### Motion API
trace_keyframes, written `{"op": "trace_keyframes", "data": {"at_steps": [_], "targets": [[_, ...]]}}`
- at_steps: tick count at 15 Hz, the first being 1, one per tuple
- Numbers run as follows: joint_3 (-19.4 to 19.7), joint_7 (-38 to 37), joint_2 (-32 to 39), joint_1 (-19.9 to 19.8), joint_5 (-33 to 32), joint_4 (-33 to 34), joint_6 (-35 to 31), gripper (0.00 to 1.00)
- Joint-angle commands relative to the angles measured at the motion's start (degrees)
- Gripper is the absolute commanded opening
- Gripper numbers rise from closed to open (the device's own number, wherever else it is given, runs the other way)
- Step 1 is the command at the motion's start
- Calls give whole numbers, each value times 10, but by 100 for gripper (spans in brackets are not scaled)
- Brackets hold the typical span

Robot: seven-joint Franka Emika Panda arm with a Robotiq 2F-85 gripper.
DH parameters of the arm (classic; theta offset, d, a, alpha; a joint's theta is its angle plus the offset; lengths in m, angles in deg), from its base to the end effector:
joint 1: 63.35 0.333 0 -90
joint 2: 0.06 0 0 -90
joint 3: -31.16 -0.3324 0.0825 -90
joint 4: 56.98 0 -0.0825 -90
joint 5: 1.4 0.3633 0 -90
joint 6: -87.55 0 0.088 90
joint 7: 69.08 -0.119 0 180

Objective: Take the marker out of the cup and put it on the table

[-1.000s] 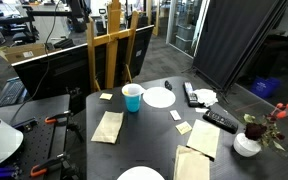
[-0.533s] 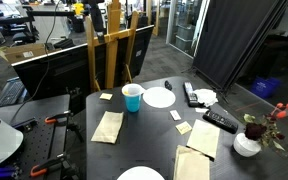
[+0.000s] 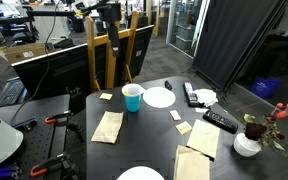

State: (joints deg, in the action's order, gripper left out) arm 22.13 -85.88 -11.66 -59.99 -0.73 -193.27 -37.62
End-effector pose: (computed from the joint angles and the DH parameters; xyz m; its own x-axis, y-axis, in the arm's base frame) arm 0.4380 0.0980 0.4169 0.9962 -0.0865 0.0122 -0.0867 -0.9960 0.0193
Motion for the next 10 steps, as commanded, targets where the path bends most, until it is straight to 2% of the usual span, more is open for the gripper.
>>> {"op": "trace_keyframes", "data": {"at_steps": [1, 10], "targets": [[9, 6, 48, 0, -11, 18, -42, 100], [22, 8, 121, 5, -12, 19, -129, 100]]}}
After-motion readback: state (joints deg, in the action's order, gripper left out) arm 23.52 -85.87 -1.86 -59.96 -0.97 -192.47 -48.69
